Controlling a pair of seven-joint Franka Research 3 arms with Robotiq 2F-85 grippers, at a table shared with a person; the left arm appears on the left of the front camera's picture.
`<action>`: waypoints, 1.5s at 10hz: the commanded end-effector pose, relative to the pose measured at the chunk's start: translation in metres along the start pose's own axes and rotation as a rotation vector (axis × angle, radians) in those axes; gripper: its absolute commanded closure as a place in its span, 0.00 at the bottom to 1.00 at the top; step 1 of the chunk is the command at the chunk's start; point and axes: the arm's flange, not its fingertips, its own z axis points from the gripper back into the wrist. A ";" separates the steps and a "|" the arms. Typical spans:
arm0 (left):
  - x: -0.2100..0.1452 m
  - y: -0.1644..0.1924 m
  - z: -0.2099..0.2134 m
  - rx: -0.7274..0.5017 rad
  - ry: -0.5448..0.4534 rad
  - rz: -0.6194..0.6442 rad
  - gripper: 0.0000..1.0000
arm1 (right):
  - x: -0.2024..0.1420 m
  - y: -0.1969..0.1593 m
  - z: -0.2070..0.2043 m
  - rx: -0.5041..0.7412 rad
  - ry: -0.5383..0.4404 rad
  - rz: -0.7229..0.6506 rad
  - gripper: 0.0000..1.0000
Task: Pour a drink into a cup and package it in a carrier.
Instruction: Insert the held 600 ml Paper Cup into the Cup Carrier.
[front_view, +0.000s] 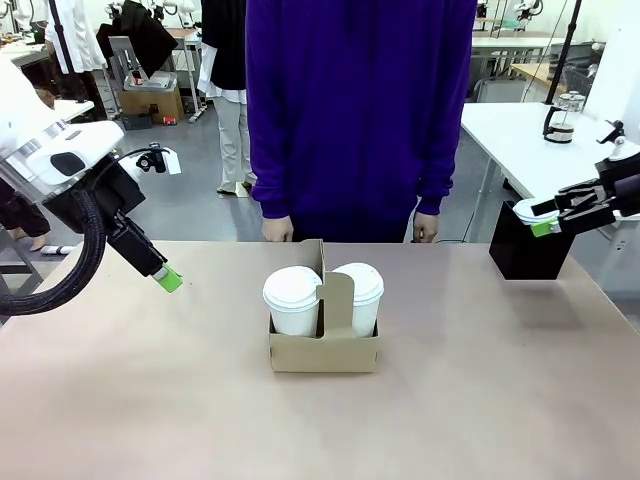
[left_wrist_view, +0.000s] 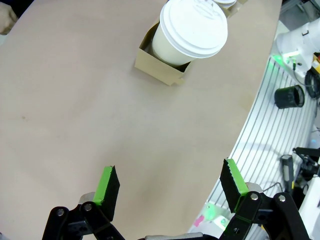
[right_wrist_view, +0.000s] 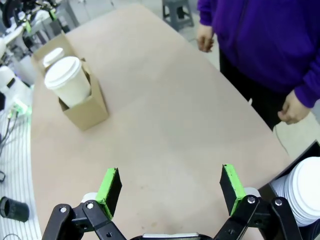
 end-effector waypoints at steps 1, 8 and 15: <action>-0.001 0.000 0.000 -0.004 0.004 0.003 0.00 | 0.003 0.000 0.001 0.009 -0.006 0.024 0.00; -0.001 0.000 0.000 -0.004 0.004 0.003 0.00 | 0.003 0.000 0.001 0.009 -0.006 0.024 0.00; -0.001 0.000 0.000 -0.004 0.004 0.003 0.00 | 0.003 0.000 0.001 0.009 -0.006 0.024 0.00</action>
